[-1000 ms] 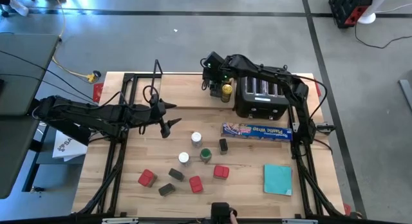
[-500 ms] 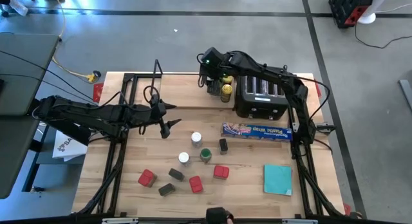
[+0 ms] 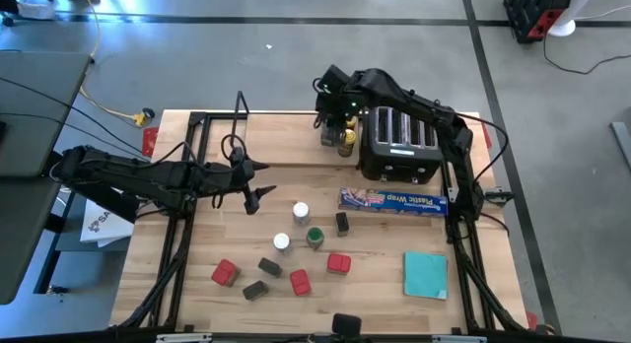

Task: Shelf spices
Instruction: Adjust the green seasoning bottle on the shelf

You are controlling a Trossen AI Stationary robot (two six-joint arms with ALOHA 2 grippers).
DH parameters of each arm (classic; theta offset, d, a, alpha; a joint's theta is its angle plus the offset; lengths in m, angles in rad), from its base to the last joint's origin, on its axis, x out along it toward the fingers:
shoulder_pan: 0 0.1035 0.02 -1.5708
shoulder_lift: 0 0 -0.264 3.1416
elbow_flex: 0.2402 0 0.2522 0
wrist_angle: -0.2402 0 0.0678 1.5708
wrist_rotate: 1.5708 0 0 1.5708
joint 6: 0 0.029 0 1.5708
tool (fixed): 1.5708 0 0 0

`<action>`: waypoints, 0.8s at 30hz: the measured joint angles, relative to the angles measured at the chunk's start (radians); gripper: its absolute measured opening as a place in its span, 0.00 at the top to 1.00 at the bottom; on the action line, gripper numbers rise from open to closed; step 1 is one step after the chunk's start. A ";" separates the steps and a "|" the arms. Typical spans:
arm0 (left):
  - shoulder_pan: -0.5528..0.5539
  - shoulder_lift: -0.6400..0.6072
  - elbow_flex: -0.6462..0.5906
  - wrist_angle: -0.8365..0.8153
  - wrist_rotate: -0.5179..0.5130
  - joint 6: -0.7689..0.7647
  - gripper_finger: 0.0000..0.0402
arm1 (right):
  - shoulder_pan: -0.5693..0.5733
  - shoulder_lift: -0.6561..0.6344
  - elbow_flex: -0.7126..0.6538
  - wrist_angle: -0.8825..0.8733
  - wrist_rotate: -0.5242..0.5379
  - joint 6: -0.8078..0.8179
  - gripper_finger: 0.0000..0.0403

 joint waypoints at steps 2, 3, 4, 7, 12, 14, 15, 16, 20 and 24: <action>0.000 0.000 0.000 0.000 0.000 -0.001 0.24 | -0.003 0.000 0.000 0.009 -0.011 0.005 0.79; 0.000 0.000 0.000 0.000 -0.001 -0.002 0.24 | -0.004 0.000 0.000 0.013 -0.018 0.007 0.82; 0.000 0.000 0.000 0.001 -0.001 -0.001 0.24 | -0.004 0.000 0.000 0.013 -0.026 0.006 0.84; 0.000 0.000 0.000 0.001 -0.001 -0.001 0.24 | -0.004 0.005 0.000 0.014 -0.041 0.006 0.91; 0.000 0.000 0.000 0.001 -0.001 -0.007 0.24 | -0.004 0.048 0.000 0.019 -0.048 -0.012 0.99; 0.000 0.000 0.000 0.000 0.001 -0.009 0.24 | -0.002 0.068 -0.001 0.027 -0.045 -0.019 1.00; 0.000 0.000 0.000 0.000 0.003 -0.009 0.24 | -0.002 0.075 -0.001 0.035 -0.045 -0.019 1.00; 0.000 0.000 0.000 0.000 0.004 -0.008 0.24 | -0.002 0.080 -0.001 0.037 -0.045 -0.015 1.00; 0.000 0.000 0.000 0.000 0.005 -0.008 0.24 | -0.004 0.097 0.004 0.027 -0.045 -0.015 1.00; 0.000 0.000 0.000 0.000 0.005 -0.008 0.24 | -0.004 0.097 0.004 0.030 -0.044 -0.030 1.00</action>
